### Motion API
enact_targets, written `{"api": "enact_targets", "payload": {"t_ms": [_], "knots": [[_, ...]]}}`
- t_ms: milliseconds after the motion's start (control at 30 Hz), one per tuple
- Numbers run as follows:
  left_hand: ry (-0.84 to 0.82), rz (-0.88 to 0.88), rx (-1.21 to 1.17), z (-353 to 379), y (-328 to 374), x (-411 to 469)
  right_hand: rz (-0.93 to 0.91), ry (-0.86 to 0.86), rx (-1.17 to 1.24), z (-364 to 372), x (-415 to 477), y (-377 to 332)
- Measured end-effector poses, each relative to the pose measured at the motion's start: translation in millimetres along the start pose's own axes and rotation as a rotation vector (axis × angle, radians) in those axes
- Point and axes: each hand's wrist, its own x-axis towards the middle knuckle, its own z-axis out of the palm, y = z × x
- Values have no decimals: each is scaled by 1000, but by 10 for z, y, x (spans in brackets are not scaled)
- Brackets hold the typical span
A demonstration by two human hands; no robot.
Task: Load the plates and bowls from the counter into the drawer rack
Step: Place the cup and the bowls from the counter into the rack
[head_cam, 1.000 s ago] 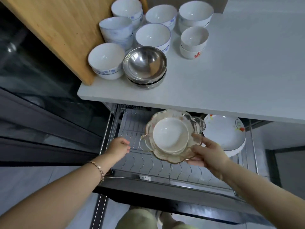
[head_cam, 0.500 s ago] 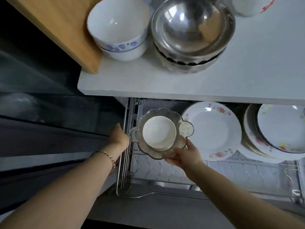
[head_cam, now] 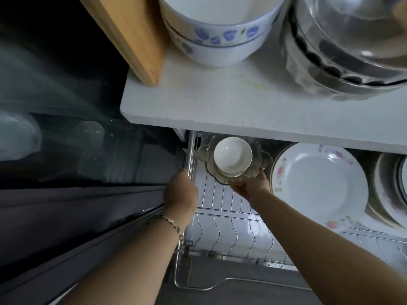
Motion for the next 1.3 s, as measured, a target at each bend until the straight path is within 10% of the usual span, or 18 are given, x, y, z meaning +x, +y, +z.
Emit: {"api": "enact_targets", "payload": {"t_ms": [500, 800, 1067, 1300], "knots": [[-90, -35, 224, -211, 216, -235, -60, -171, -569, -336, -718, -399], [28, 264, -294, -862, 874, -768, -268, -290, -334, -679, -2219, -2034], [-89, 229, -559, -1166, 1072, -1071, -308, -211, -207, -646, -2108, -1982], [-429, 198, -734, -1282, 999, -1516, -388, -328, -719, -1429, -2343, -1285]]}}
